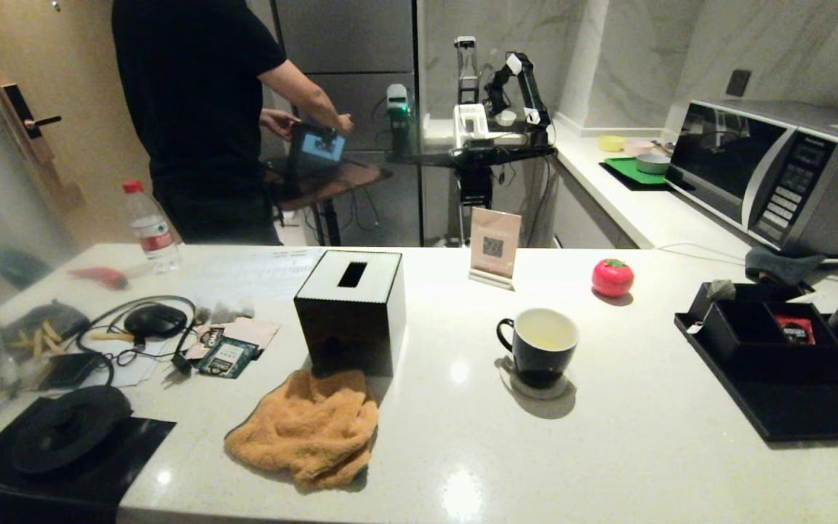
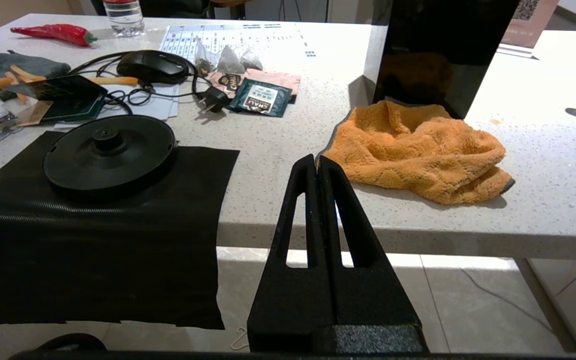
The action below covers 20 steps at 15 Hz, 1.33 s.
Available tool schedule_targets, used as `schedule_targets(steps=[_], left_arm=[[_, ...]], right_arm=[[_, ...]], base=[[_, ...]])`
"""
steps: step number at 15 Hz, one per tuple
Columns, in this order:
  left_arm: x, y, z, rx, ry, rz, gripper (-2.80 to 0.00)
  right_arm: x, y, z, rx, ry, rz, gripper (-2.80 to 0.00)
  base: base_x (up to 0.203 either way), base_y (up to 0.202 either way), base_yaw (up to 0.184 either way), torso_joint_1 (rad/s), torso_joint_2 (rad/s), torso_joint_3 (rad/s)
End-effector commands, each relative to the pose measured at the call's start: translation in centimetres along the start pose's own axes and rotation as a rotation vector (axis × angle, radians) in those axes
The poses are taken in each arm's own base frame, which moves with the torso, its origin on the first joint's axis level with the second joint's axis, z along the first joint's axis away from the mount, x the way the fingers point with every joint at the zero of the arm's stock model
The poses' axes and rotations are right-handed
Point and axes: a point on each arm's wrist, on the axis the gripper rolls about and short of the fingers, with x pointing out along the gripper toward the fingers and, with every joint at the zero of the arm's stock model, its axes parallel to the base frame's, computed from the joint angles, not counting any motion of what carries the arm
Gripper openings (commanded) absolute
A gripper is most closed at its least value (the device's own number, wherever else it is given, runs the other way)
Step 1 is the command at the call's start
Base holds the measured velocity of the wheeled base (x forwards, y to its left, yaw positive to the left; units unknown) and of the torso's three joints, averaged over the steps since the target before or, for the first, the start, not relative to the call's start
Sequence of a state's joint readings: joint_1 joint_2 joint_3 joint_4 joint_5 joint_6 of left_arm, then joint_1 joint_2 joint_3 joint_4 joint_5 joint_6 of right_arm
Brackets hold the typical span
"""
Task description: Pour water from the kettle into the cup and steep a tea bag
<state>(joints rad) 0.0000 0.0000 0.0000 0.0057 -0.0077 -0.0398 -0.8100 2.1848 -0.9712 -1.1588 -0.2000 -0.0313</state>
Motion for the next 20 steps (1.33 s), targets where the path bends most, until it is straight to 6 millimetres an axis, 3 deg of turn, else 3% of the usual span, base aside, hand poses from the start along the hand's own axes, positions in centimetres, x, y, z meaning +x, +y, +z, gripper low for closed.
schedule_targets(steps=[1,6,18,19,20], left_arm=[[0.0,0.0,0.0,0.0,0.0,0.0,-2.8],[0.0,0.0,0.0,-0.002,0.0,0.0,-2.8],[0.0,0.0,0.0,0.0,0.0,0.0,-2.8],[0.0,0.0,0.0,0.0,0.0,0.0,-2.8],[0.0,0.0,0.0,0.0,0.0,0.0,-2.8]], right_arm=[[-0.5,-0.3,-0.1,-0.002,0.007,-0.005,0.0],[-2.3,-1.1,0.3,-0.003,0.029,-0.016,0.0],[-10.1,-2.6,0.6,-0.033,0.12,-0.01,0.0],[-10.7,-2.7,0.7,-0.034,0.124,-0.008,-2.8],[-11.4,-2.8,0.6,-0.036,0.132,0.0,-2.8]], base=[[0.0,0.0,0.0,0.0,0.0,0.0],[0.0,0.0,0.0,0.0,0.0,0.0],[0.0,0.0,0.0,0.0,0.0,0.0],[0.0,0.0,0.0,0.0,0.0,0.0],[0.0,0.0,0.0,0.0,0.0,0.0]])
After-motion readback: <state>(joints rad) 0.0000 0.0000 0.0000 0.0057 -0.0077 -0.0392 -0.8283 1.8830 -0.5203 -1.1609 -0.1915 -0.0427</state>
